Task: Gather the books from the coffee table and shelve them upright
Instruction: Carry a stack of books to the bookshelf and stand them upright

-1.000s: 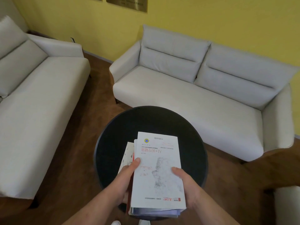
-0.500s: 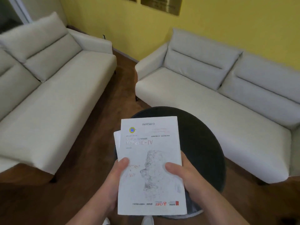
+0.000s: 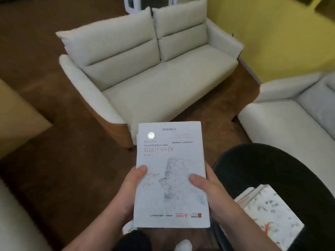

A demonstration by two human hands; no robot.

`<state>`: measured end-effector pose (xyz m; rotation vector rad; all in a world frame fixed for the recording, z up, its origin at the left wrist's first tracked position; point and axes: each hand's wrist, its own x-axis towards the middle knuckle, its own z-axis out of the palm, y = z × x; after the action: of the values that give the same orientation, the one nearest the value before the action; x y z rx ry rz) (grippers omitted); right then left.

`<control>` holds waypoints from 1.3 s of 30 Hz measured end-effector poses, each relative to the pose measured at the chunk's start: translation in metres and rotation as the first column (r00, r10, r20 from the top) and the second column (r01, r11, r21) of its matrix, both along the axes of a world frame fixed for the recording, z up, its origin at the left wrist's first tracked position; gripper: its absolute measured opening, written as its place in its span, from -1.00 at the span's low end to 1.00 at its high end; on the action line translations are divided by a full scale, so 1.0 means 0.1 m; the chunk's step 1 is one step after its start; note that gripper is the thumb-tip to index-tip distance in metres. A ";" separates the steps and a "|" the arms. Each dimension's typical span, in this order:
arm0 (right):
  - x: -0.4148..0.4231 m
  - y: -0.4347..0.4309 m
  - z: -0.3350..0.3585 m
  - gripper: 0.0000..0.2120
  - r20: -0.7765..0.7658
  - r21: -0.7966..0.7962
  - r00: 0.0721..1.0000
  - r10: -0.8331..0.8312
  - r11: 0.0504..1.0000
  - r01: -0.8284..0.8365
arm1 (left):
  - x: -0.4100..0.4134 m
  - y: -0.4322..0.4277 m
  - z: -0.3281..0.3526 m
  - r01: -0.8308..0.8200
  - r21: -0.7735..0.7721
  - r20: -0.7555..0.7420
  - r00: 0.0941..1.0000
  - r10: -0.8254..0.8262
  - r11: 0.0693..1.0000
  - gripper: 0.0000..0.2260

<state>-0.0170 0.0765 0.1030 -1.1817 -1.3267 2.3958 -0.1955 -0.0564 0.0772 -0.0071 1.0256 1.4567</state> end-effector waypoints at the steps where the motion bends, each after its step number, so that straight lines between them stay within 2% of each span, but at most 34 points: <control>1: -0.22 -0.04 -0.02 -0.33 -0.004 -0.018 0.999 0.041 0.999 -0.041 | -0.18 -0.11 -0.01 -0.029 -0.035 -0.046 0.999 0.028 0.999 -0.08; 4: -0.88 -0.20 -0.06 -0.32 0.025 -0.017 0.989 0.149 0.989 -0.148 | -0.72 -0.49 0.00 -0.128 -0.067 -0.173 0.978 0.115 0.989 0.02; 6: -1.31 -0.32 -0.06 -0.32 0.025 0.001 0.973 0.232 0.973 -0.232 | -1.04 -0.74 -0.01 -0.188 -0.036 -0.187 0.966 0.179 0.981 -0.03; 10: -2.15 -0.57 -0.08 -0.35 -0.045 -0.033 0.940 0.339 0.940 -0.341 | -1.64 -1.16 0.03 -0.284 -0.078 -0.219 0.940 0.262 0.956 -0.08; 12: -2.52 -0.67 -0.07 -0.33 -0.064 -0.041 0.924 0.378 0.924 -0.381 | -1.94 -1.29 0.08 -0.299 -0.086 -0.261 0.927 0.268 0.950 -0.17; 15: -3.02 -0.77 -0.09 -0.23 -0.065 -0.050 0.903 0.425 0.902 -0.429 | -2.35 -1.51 0.07 -0.350 -0.133 -0.350 0.892 0.287 0.927 -0.08; 16: -3.17 -0.79 -0.10 -0.24 -0.072 -0.043 0.891 0.448 0.891 -0.452 | -2.45 -1.58 0.05 -0.369 -0.130 -0.353 0.885 0.305 0.920 -0.10; 18: -3.48 -0.81 -0.14 -0.34 -0.077 -0.031 0.873 0.481 0.874 -0.485 | -2.64 -1.64 0.00 -0.406 -0.125 -0.335 0.876 0.347 0.905 -0.30; 21: -3.94 -0.76 -0.20 -0.38 -0.077 -0.014 0.848 0.524 0.850 -0.527 | -3.03 -1.62 -0.14 -0.484 -0.197 -0.343 0.849 0.402 0.853 -0.69; 22: -4.11 -0.72 -0.22 -0.37 -0.079 -0.009 0.837 0.542 0.839 -0.544 | -3.16 -1.60 -0.16 -0.496 -0.201 -0.335 0.845 0.417 0.845 -0.66; 26: -4.84 -0.50 -0.39 -0.37 -0.103 -0.003 0.813 0.573 0.818 -0.576 | -3.77 -1.43 -0.17 -0.486 -0.193 -0.331 0.850 0.410 0.852 -0.31; 29: -5.43 -0.26 -0.48 -0.27 -0.103 -0.016 0.826 0.553 0.830 -0.558 | -4.33 -1.20 -0.15 -0.459 -0.211 -0.369 0.855 0.365 0.863 -0.27; 32: -6.00 -0.02 -0.52 -0.26 -0.072 -0.004 0.817 0.573 0.819 -0.574 | -4.90 -0.95 -0.09 -0.453 -0.219 -0.385 0.854 0.350 0.864 -0.27; 34: -6.39 0.12 -0.52 -0.35 -0.071 -0.005 0.814 0.576 0.816 -0.578 | -5.27 -0.81 -0.07 -0.462 -0.233 -0.378 0.854 0.358 0.856 -0.31; 37: -6.93 0.30 -0.47 -0.40 -0.077 -0.023 0.821 0.565 0.823 -0.568 | -5.78 -0.60 -0.01 -0.483 -0.241 -0.360 0.850 0.385 0.842 -0.54; 39: -7.28 0.39 -0.45 -0.31 -0.103 -0.029 0.815 0.571 0.817 -0.576 | -6.12 -0.48 -0.02 -0.492 -0.249 -0.333 0.852 0.403 0.834 -0.68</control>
<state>-0.7453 0.1155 0.0578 -0.7318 -1.8000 2.8596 -0.8075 -0.1041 0.0756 -0.3222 1.5615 1.7270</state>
